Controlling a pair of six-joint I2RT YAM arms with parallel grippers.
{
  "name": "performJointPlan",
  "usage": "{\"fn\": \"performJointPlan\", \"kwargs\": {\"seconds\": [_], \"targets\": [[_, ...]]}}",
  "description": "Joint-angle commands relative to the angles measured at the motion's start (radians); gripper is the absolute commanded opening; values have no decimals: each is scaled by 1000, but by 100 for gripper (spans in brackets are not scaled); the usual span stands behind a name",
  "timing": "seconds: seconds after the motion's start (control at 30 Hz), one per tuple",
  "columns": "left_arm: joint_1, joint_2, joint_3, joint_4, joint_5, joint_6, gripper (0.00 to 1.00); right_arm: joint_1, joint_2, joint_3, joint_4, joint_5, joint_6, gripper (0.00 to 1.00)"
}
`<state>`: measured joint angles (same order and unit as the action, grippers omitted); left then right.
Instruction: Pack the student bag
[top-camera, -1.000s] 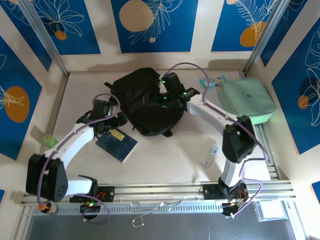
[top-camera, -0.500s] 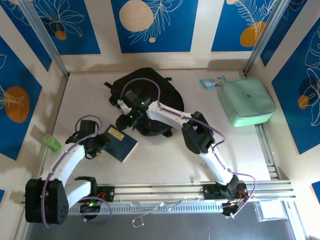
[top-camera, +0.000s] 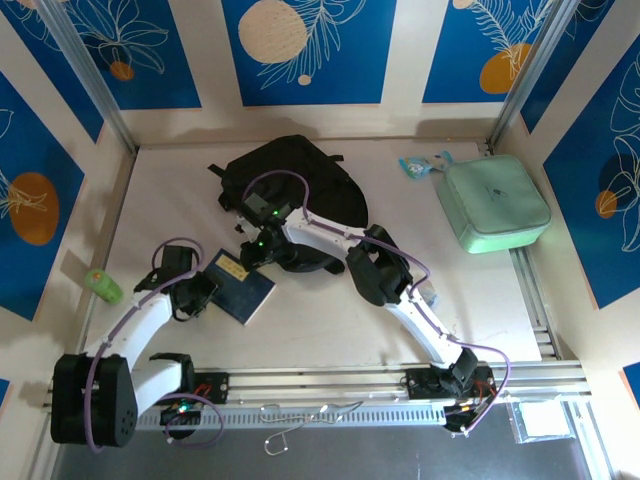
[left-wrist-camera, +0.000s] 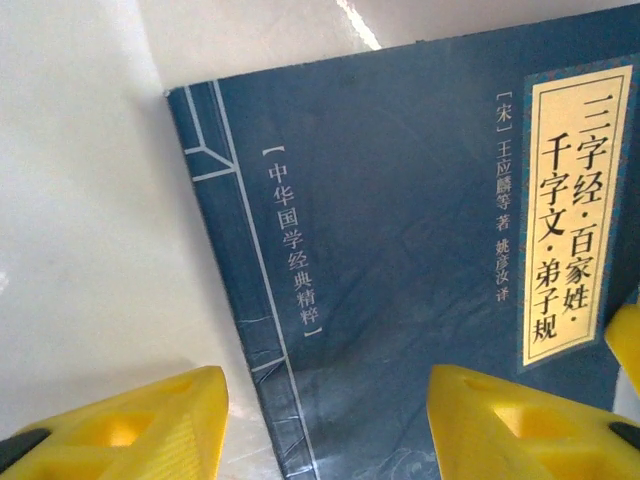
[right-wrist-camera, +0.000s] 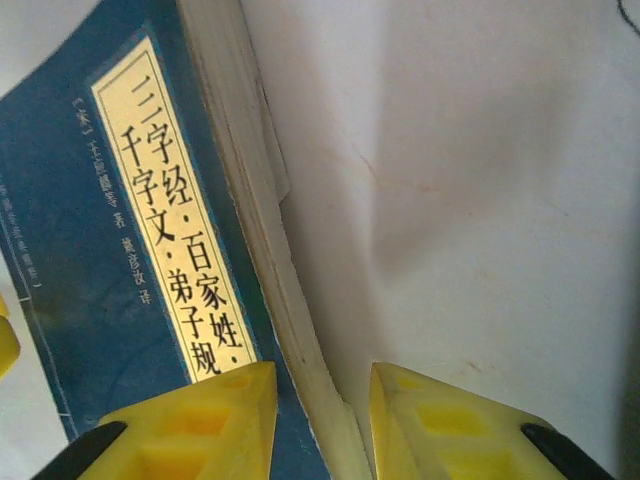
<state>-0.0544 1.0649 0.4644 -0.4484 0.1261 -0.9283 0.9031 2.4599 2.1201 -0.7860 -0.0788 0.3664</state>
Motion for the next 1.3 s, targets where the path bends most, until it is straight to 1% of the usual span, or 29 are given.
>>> {"fn": "performJointPlan", "kwargs": {"seconds": [0.0, 0.1, 0.23, 0.33, 0.5, 0.53, 0.7, 0.83, 0.93, 1.07, 1.17, 1.27], "targets": [[8, 7, -12, 26, 20, -20, 55, 7, 26, 31, -44, -3, -3, 28], [9, 18, -26, 60, 42, -28, 55, 5, 40, 29, -48, -5, 0, 25], [8, 53, -39, 117, 100, -40, 58, -3, 52, 20, -45, -35, 0, 24], [8, 58, -36, 107, 94, -40, 60, -4, 57, 14, -47, -29, 2, 24], [8, 48, -26, 102, 82, -28, 62, -9, 66, 5, -52, -21, 6, 23], [8, 54, -23, 112, 91, -21, 61, -10, 68, 3, -54, -19, 6, 21], [8, 57, 9, 152, 157, 26, 58, -14, 76, 1, -58, -24, 12, 20], [16, -1, 50, 119, 182, 111, 58, -21, 85, 0, -56, -50, 28, 20], [22, -48, 57, 126, 220, 143, 57, -25, 90, 2, -56, -54, 38, 20], [24, -94, 44, 174, 265, 160, 55, -30, 95, 3, -57, -60, 47, 20], [24, -88, 26, 220, 294, 151, 52, -33, 102, 8, -62, -61, 51, 19], [24, -67, 8, 254, 298, 133, 48, -35, 108, 10, -67, -58, 54, 17]]}}
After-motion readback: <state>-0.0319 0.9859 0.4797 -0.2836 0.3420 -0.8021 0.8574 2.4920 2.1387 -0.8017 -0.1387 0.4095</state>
